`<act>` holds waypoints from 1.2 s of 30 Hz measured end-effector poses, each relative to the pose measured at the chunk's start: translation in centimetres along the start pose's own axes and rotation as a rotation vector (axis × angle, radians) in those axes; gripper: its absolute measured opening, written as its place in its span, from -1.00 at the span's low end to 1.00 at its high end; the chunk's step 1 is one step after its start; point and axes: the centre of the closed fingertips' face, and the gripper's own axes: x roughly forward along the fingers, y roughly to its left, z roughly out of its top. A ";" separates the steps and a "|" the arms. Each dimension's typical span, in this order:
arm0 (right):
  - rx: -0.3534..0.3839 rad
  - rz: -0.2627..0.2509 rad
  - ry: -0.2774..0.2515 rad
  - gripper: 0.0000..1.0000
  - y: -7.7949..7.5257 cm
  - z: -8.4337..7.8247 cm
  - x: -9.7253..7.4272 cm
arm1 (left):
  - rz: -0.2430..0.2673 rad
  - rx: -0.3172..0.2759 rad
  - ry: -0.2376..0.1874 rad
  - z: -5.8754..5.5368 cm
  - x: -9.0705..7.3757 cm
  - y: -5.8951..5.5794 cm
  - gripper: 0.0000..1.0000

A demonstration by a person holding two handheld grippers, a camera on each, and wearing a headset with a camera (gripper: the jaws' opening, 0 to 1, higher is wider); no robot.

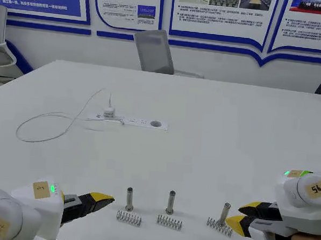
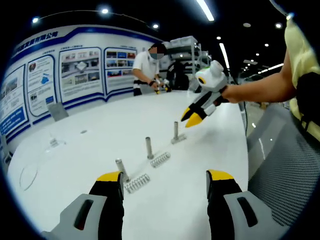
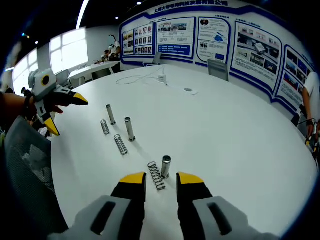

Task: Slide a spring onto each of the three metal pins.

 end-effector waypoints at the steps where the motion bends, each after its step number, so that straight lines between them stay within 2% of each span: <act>1: 0.001 -0.001 -0.002 -0.50 0.0 0.0 -0.1 | 0.001 0.000 0.008 -0.3 0.1 0.3 0.36; 4: 0.011 0.002 -0.018 -0.44 0.1 0.1 -0.2 | 0.003 -0.008 0.032 -1.2 0.6 1.2 0.32; 17: 0.001 0.002 -0.013 -0.39 0.8 -0.2 -0.5 | -0.018 0.001 0.115 -3.8 2.5 3.5 0.17; 25: -0.003 0.008 -0.010 -0.32 1.3 -0.7 -0.6 | -0.030 0.008 0.126 -4.2 3.0 4.2 0.02; 36: 0.001 0.004 -0.009 -0.34 1.4 -1.0 -0.7 | -0.063 0.017 0.150 -4.5 4.1 4.4 -0.15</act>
